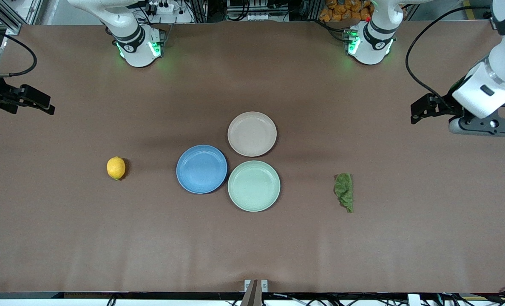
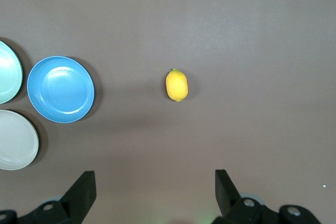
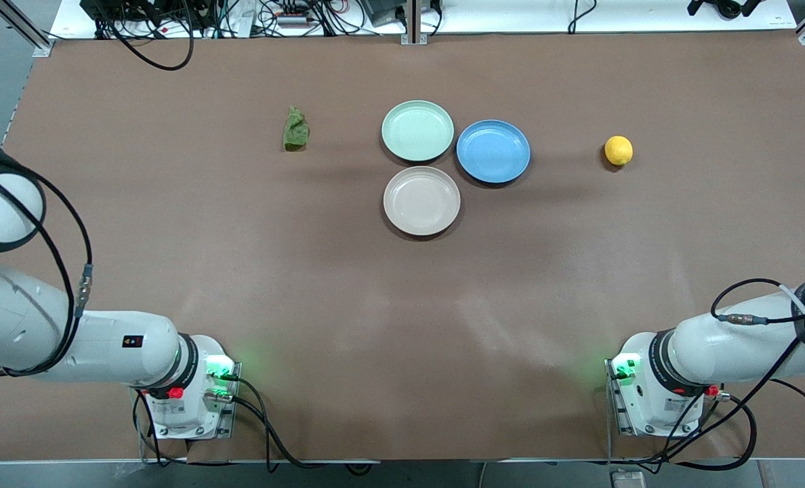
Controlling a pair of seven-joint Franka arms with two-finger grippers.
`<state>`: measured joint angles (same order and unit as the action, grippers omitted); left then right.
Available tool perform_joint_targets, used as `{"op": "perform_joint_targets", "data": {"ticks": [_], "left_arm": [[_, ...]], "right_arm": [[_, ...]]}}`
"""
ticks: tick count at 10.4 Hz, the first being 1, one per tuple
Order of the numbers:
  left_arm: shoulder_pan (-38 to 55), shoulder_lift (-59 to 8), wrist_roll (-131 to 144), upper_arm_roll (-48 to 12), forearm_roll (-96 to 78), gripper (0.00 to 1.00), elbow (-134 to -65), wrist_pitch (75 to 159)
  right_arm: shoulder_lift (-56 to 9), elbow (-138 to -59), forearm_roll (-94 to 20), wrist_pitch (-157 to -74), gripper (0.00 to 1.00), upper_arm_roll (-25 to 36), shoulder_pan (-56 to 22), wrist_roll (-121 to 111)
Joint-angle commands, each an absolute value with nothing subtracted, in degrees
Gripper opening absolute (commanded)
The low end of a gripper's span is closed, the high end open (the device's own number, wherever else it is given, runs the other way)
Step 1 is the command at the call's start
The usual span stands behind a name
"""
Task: Place lemon and lettuce in plates
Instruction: 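Reach the left gripper toward the lettuce while the right gripper reaches the lemon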
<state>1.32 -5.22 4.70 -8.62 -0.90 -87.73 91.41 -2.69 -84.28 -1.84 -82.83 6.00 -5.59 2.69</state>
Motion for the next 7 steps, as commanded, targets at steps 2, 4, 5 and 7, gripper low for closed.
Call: {"op": "perform_joint_targets", "data": {"ticks": [2,4,5,7], "left_arm": [[1.8,-12.6,4.2,-8.9,0.3,1.0,-89.5,97.3],[1.3,-16.0,4.7,-8.9,0.3,1.0,-92.5,103.4],[1.2,-18.4,4.7,-8.9,0.3,1.0,-92.3,105.0],[1.8,-23.8,6.8,-8.9,0.1,1.0,-92.3,110.5]], "right_arm": [[-1.1,-88.5,-1.1,-86.0,1.0,5.9,-5.5,3.4],[-0.8,-91.6,-1.1,-89.4,1.0,5.9,-5.5,3.4],[-0.8,-93.4,-1.1,-91.3,1.0,5.9,-5.5,3.4],[-1.0,-97.8,-1.1,-95.6,1.0,5.9,-5.2,2.6]]}}
